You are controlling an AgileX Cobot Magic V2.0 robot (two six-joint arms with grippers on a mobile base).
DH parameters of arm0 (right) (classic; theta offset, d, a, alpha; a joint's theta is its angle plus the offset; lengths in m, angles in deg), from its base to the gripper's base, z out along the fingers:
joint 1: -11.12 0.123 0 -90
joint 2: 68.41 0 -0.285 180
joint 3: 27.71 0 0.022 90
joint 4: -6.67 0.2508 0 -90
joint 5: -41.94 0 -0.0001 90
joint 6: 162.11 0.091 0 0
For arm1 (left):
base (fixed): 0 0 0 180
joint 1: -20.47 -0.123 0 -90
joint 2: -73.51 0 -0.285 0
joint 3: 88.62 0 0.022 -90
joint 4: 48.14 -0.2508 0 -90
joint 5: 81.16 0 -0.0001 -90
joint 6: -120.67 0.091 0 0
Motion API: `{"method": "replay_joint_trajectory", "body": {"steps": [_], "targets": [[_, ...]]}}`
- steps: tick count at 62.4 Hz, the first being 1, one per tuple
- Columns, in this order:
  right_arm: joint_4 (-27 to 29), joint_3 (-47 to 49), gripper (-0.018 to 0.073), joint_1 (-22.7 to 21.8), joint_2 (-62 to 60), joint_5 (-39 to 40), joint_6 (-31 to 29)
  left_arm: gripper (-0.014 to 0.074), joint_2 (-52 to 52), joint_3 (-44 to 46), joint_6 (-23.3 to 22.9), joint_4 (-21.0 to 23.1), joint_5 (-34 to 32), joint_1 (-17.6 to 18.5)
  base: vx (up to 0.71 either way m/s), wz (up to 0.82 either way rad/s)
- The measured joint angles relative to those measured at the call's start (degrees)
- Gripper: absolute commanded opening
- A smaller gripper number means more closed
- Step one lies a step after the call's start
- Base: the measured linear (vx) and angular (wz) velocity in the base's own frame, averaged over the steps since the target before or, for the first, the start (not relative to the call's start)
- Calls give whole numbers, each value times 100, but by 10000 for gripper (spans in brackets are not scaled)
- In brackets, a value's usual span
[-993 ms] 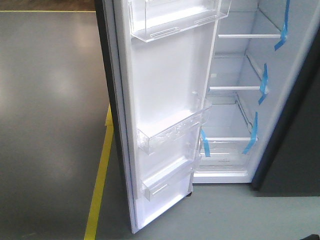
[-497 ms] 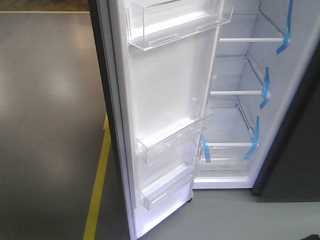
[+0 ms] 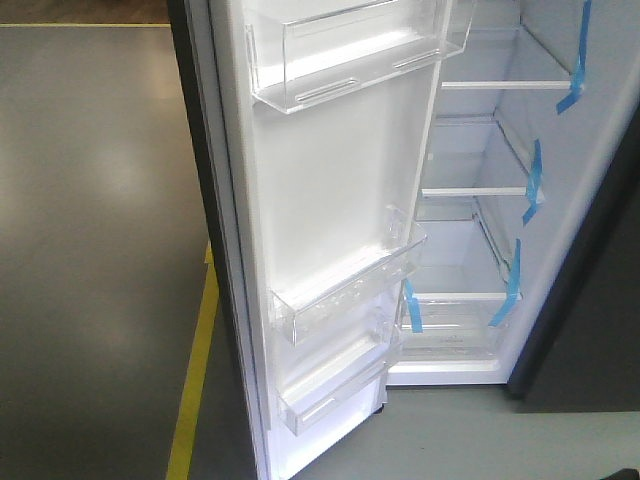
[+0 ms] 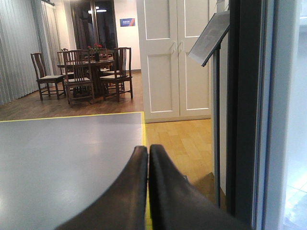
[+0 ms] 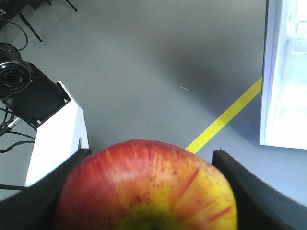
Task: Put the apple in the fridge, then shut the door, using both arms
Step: 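Approach the fridge shelves, keeping the apple in the right gripper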
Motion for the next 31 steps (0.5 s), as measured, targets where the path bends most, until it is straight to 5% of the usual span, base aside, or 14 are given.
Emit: {"method": "replay_joint_trajectory", "body": {"steps": [31], "targets": [[0, 0, 361, 0, 0, 0, 0, -6, 0, 0, 0, 0, 0, 0, 5, 1]]}}
